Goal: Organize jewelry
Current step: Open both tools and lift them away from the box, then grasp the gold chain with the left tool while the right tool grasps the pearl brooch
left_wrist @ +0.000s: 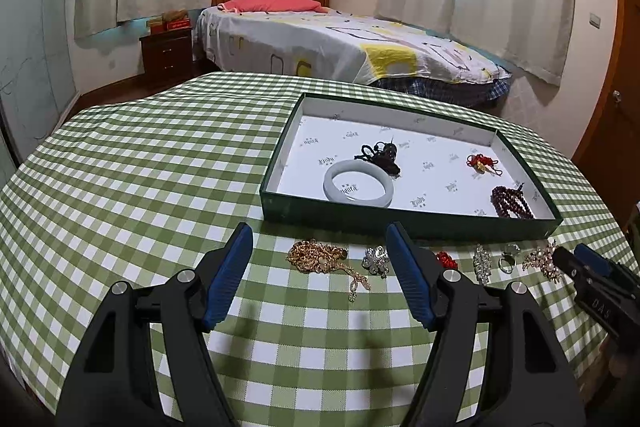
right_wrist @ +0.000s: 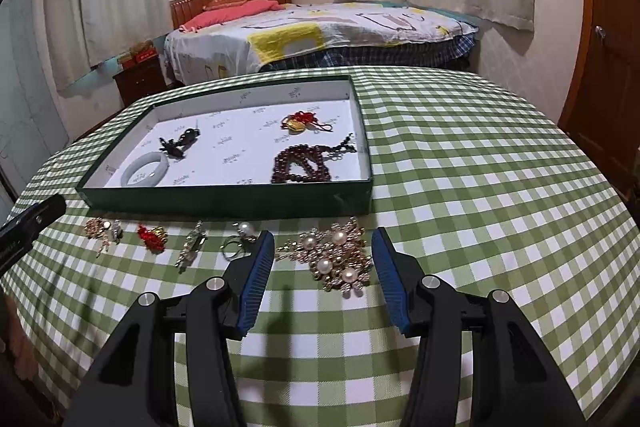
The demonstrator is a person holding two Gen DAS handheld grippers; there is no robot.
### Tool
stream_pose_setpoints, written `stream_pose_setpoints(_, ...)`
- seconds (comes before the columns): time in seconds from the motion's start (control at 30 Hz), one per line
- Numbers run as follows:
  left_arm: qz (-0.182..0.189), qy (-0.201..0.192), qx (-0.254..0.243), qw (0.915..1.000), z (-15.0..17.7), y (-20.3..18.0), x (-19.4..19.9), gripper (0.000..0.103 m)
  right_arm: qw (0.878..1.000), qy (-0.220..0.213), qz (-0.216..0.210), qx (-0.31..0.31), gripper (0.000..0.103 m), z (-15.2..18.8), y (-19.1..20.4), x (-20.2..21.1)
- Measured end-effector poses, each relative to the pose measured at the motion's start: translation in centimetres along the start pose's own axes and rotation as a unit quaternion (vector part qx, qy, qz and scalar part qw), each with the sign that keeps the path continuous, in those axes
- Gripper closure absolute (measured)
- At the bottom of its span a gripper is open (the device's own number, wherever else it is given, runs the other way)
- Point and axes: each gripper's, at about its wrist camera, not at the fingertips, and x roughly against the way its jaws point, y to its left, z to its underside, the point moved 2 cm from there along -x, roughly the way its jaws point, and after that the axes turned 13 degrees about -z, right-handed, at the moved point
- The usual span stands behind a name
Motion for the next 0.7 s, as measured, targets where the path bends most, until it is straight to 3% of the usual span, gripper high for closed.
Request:
stream_pose_setpoints(0.57, -0.005, 0.017, 0.002, 0.9998, 0.4, 0.2, -1.2, 0.035, 0.997, 0.077, 0.013, -0.025, 0.053, -0.9, -1.3, -3.3)
stream_pose_setpoints(0.7, -0.005, 0.021, 0.002, 0.9998, 0.5, 0.3, -1.5, 0.035, 0.995, 0.092, 0.014, -0.022, 0.041, -1.1, -1.3, -4.1)
